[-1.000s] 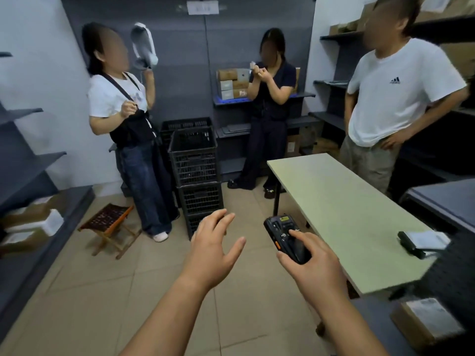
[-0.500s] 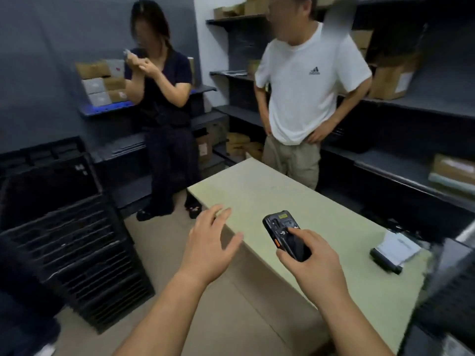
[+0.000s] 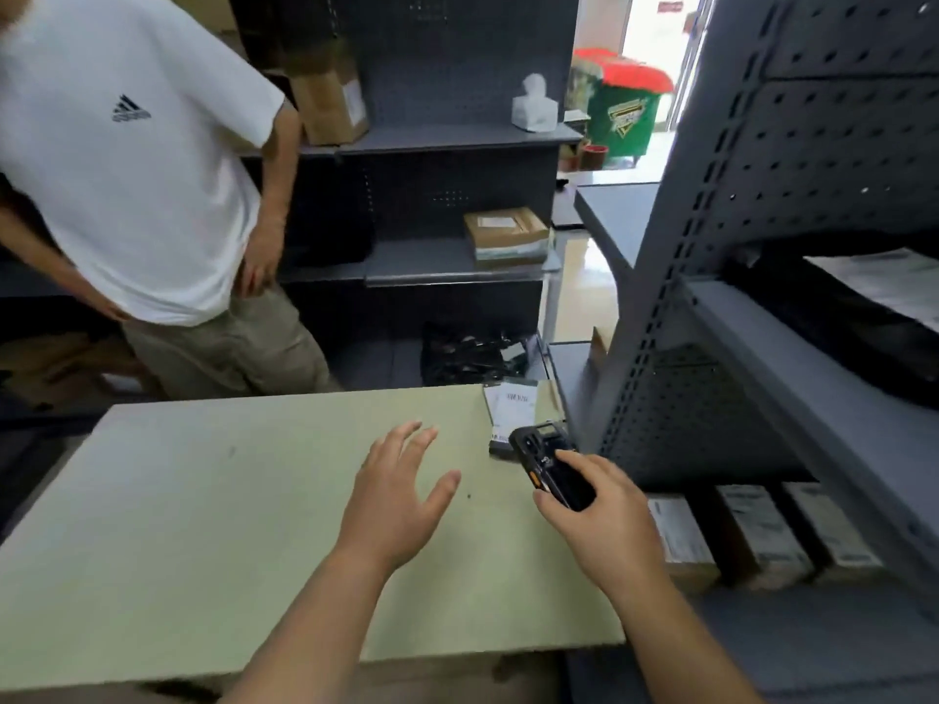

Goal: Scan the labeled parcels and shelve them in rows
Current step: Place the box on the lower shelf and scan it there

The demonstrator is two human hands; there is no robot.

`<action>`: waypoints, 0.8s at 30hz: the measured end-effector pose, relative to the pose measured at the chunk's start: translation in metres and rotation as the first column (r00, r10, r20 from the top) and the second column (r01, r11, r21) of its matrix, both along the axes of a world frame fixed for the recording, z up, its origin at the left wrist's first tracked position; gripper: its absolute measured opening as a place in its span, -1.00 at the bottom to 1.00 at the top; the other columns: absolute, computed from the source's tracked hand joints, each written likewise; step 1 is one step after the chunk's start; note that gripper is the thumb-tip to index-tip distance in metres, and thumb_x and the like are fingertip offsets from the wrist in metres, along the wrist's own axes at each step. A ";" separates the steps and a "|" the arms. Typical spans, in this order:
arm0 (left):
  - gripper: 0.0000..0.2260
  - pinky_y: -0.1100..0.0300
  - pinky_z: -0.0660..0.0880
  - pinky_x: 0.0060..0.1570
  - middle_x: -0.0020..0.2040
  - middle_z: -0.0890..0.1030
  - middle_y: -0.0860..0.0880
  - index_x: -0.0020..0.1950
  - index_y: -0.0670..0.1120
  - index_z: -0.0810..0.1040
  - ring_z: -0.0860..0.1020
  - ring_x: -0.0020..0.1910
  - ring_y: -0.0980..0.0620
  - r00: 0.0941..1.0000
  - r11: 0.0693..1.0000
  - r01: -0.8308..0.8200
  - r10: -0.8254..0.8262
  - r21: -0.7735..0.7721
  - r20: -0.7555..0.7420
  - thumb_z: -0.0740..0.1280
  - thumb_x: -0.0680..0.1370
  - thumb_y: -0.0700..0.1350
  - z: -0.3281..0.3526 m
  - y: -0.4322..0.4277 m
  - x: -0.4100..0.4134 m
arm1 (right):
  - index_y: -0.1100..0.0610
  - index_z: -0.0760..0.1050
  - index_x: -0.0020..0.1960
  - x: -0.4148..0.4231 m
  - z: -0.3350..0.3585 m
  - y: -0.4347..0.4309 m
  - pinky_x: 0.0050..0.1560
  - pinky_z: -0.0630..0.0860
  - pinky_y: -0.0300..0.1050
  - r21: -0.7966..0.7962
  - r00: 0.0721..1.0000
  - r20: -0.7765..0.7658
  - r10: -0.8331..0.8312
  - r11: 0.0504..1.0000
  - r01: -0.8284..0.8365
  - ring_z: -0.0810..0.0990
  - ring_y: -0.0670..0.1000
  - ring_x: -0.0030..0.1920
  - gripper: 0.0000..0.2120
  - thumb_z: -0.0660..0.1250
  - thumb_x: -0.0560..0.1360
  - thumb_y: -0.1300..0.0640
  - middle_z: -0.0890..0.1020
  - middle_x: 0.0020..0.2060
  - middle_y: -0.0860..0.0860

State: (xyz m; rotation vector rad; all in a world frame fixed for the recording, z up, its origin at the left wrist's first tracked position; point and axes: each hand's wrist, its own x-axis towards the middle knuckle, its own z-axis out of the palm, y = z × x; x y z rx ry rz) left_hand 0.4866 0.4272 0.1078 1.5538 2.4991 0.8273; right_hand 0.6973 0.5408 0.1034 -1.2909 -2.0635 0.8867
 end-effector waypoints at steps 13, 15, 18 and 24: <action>-0.37 -0.01 0.34 0.35 0.42 0.39 0.01 0.42 0.00 0.43 0.33 0.39 -0.04 0.978 0.978 0.179 -0.165 -0.109 0.125 0.09 0.47 0.32 -0.096 0.149 -0.069 | -0.14 0.56 0.26 -0.067 -0.068 0.089 0.11 0.55 -0.06 -0.133 0.977 0.125 -0.174 0.973 0.191 0.56 -0.15 0.12 -0.49 0.46 0.32 -0.16 0.57 0.13 -0.23; -0.36 -0.01 0.36 0.33 0.43 0.38 0.02 0.42 0.01 0.43 0.33 0.39 -0.04 0.971 0.966 0.207 -0.184 -0.157 0.151 0.08 0.46 0.33 -0.118 0.173 -0.072 | -0.15 0.55 0.26 -0.070 -0.079 0.093 0.12 0.54 -0.08 -0.157 0.964 0.161 -0.210 0.959 0.235 0.55 -0.17 0.11 -0.49 0.45 0.31 -0.17 0.57 0.11 -0.25; -0.36 -0.02 0.33 0.35 0.47 0.34 0.00 0.45 0.01 0.40 0.28 0.43 -0.07 0.961 0.935 0.256 -0.217 -0.246 0.173 0.10 0.47 0.32 -0.146 0.207 -0.067 | -0.15 0.55 0.24 -0.066 -0.091 0.098 0.11 0.53 -0.11 -0.167 0.939 0.219 -0.264 0.938 0.303 0.56 -0.17 0.10 -0.43 0.36 0.26 -0.28 0.58 0.07 -0.24; -0.44 0.00 0.21 0.39 0.52 0.26 -0.04 0.49 0.02 0.34 0.20 0.45 -0.11 0.972 0.926 0.222 -0.186 -0.307 0.144 0.22 0.55 0.25 -0.178 0.259 -0.045 | -0.10 0.58 0.24 -0.052 -0.102 0.105 0.11 0.55 -0.07 -0.145 0.892 0.278 -0.356 0.903 0.405 0.59 -0.10 0.11 -0.37 0.31 0.24 -0.32 0.62 0.08 -0.16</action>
